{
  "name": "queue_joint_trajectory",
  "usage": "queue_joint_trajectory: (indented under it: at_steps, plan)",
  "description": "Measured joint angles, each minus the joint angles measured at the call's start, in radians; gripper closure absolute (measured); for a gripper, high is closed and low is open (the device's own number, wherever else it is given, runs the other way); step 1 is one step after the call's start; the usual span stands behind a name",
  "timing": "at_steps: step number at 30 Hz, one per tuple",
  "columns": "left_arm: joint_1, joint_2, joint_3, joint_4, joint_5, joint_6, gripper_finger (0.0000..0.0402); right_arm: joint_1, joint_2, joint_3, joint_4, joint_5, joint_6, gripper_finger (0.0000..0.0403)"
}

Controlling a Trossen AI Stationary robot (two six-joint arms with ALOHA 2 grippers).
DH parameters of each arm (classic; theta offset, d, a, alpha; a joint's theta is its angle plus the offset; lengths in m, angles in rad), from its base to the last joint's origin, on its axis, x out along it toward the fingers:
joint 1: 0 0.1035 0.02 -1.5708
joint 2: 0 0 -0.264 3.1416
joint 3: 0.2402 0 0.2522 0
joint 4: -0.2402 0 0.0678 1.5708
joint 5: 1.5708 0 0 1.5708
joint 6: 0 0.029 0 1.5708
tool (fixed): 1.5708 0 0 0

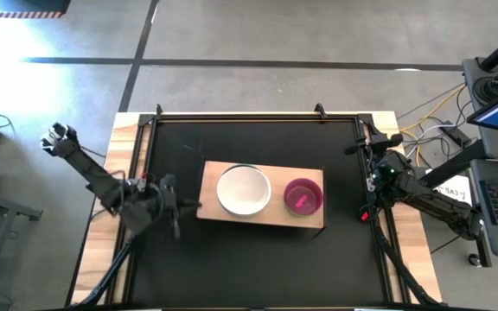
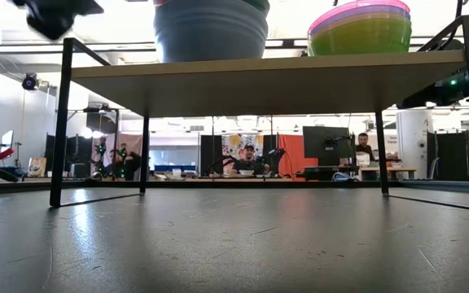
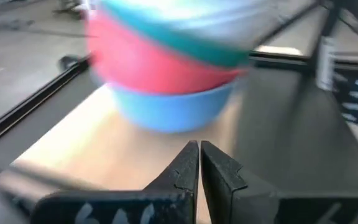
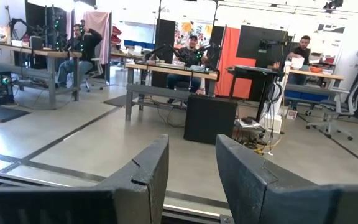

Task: Place and stack bowls onto a shelf
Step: Return to Home Position

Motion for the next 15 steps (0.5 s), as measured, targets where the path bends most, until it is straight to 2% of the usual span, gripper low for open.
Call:
queue_joint_trajectory:
  at_steps: [6,10,15]
  plan:
    - [0.186,-0.180,-0.169,0.041,0.014,-0.046,0.0402,0.000,0.000,0.000,0.000,0.000,-0.001,0.0280]
    - [0.322,-0.255,-0.277,0.180,0.076,0.017,0.0402,0.000,0.000,0.000,-0.001,0.000,-0.002,0.0280]
    - [0.460,-0.340,-0.377,0.326,0.104,0.121,0.0402,0.000,0.000,0.000,-0.001,0.000,-0.001,0.0280]
